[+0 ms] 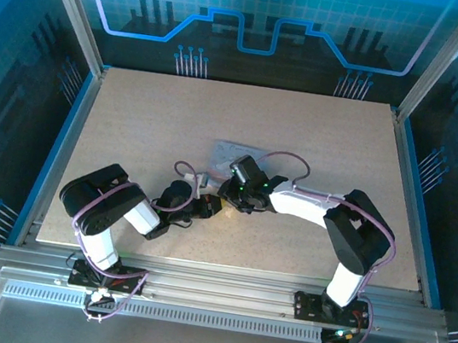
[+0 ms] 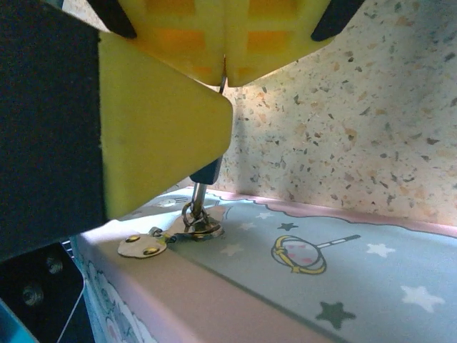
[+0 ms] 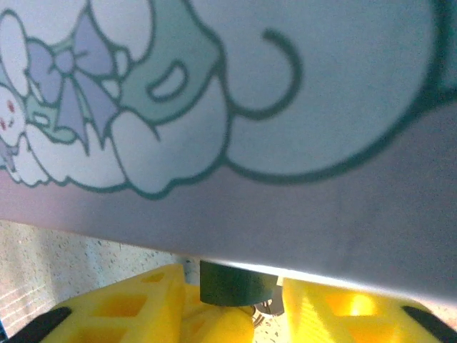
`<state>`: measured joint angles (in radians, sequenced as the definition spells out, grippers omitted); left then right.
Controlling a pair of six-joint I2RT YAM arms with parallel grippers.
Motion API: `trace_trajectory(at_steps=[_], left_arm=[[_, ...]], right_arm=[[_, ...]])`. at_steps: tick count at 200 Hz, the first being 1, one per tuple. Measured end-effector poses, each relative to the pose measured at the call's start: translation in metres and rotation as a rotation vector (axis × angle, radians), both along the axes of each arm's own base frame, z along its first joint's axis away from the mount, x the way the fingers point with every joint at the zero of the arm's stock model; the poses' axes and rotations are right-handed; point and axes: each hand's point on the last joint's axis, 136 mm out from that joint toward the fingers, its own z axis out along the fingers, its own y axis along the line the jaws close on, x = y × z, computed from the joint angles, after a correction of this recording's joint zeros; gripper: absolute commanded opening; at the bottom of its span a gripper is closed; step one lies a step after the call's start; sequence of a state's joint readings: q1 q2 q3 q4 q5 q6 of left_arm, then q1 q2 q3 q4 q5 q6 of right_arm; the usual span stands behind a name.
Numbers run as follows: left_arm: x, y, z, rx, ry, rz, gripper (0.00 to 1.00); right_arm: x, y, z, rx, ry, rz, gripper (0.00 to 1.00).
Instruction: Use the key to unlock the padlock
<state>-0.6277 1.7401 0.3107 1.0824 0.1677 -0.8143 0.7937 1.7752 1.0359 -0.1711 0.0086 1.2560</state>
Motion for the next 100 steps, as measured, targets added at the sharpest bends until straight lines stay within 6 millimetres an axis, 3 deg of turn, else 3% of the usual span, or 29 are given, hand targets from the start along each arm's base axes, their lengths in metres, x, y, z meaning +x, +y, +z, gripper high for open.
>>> trace_trajectory(at_steps=[55,100], left_arm=[[-0.0013,0.0038,0.0004,0.005,-0.003,0.012,0.00],[-0.0038,0.0067,0.0027,0.007,-0.008,0.016,0.00]], right_arm=[[-0.0002,0.0019,0.0015,-0.008,-0.010,0.019,0.16],[-0.0019,0.0049,0.0030,-0.004,-0.009,0.027,0.16]])
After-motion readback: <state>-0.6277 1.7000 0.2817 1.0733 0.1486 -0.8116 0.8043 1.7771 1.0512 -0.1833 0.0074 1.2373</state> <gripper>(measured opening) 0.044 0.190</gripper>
